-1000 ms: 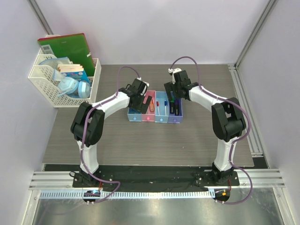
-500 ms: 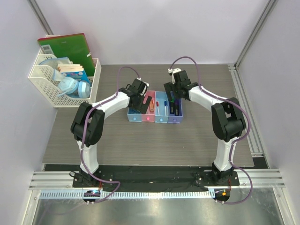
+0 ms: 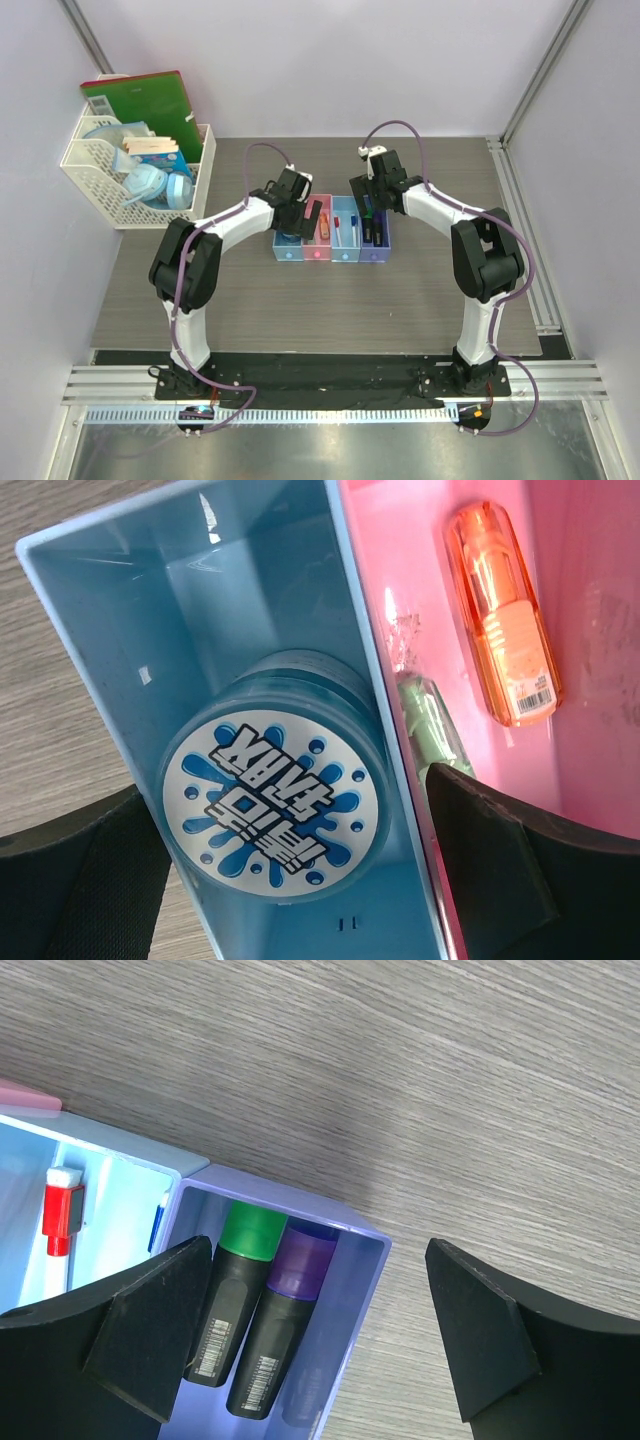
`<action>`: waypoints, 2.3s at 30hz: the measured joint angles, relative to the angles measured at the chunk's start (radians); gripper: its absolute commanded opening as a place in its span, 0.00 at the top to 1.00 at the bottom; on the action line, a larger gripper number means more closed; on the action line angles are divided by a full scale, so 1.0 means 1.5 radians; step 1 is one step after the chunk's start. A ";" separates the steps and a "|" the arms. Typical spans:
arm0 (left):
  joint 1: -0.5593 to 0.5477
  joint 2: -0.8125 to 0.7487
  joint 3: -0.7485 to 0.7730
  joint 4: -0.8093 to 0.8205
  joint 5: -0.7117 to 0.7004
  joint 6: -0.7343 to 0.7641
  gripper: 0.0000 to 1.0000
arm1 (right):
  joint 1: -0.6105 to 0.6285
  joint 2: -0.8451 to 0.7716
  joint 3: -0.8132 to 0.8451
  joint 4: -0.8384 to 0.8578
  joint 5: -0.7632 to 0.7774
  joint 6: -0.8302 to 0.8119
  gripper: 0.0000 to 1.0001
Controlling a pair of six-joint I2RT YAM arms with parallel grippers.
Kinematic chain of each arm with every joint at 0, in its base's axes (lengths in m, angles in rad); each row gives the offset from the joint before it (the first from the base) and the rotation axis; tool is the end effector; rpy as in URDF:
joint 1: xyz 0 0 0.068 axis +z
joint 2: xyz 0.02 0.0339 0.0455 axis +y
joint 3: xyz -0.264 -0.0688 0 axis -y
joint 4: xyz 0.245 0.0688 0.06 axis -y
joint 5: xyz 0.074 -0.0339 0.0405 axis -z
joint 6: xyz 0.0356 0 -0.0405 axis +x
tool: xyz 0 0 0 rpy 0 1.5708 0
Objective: Sort the stationery into containers
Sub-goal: Move the storage box to the center of the board.
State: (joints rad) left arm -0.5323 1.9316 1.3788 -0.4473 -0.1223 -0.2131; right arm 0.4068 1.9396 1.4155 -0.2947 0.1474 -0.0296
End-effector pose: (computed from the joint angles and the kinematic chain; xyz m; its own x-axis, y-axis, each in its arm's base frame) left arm 0.3574 -0.2055 0.1909 -0.8032 0.2295 -0.5497 0.2835 0.9589 -0.0139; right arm 0.3987 0.1661 0.2093 -0.6616 -0.3169 -0.6796 -0.3190 0.9392 -0.1274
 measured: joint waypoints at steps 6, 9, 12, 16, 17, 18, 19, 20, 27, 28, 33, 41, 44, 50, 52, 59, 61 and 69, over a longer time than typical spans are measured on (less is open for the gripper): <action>0.000 0.000 -0.003 0.012 -0.011 -0.031 0.00 | 0.000 0.000 0.000 0.000 0.000 0.000 0.04; 0.000 0.000 -0.006 0.022 -0.021 -0.045 0.00 | 0.000 0.000 0.000 0.000 0.000 0.000 0.04; -0.001 0.000 -0.007 0.028 -0.037 -0.059 0.00 | 0.001 0.000 0.000 0.001 -0.003 0.001 0.04; 0.003 0.000 -0.007 0.031 -0.053 -0.080 0.00 | 0.007 0.000 0.000 0.001 -0.007 0.000 0.04; 0.007 0.000 -0.007 0.031 -0.054 -0.083 0.00 | 0.009 0.000 0.000 0.001 -0.009 0.001 0.04; 0.012 0.000 -0.007 0.032 -0.053 -0.086 0.00 | 0.010 0.000 0.000 0.001 -0.013 0.001 0.04; 0.016 0.000 -0.007 0.032 -0.053 -0.089 0.00 | 0.011 0.000 0.000 0.001 -0.015 0.001 0.04; 0.021 0.000 -0.007 0.034 -0.051 -0.095 0.00 | 0.014 0.000 0.000 0.001 -0.019 0.001 0.04; 0.046 0.000 -0.007 0.042 -0.038 -0.118 0.00 | 0.025 0.000 0.000 0.001 -0.037 0.001 0.04; 0.046 0.000 -0.007 0.042 -0.038 -0.119 0.00 | 0.025 0.000 0.000 0.001 -0.038 0.001 0.04; 0.045 0.002 -0.007 0.046 -0.055 -0.127 0.00 | 0.025 0.000 0.000 0.002 -0.042 0.001 0.04; 0.044 0.002 -0.006 0.062 -0.087 -0.132 0.00 | 0.026 0.000 0.000 0.002 -0.055 0.004 0.05; 0.044 0.002 -0.006 0.066 -0.091 -0.132 0.00 | 0.027 0.002 0.000 0.002 -0.051 0.004 0.05; 0.043 0.002 -0.006 0.067 -0.097 -0.129 0.00 | 0.030 0.006 -0.005 0.007 -0.030 0.004 0.05; 0.043 0.002 -0.006 0.067 -0.099 -0.127 0.00 | 0.031 0.006 -0.006 0.007 -0.025 0.003 0.05; 0.044 -0.012 -0.019 0.074 -0.108 -0.114 0.00 | 0.032 0.006 -0.006 0.007 -0.012 0.003 0.05; 0.046 -0.016 -0.020 0.076 -0.110 -0.112 0.00 | 0.032 0.006 -0.006 0.007 -0.010 0.003 0.05; 0.062 -0.042 -0.027 0.077 -0.109 -0.108 0.00 | 0.024 0.006 -0.018 0.010 -0.007 0.003 0.05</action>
State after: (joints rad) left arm -0.4397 1.8679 1.3388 -0.3321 -0.2852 -0.3748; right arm 0.4423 1.9484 1.3880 -0.2798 0.1368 -0.0246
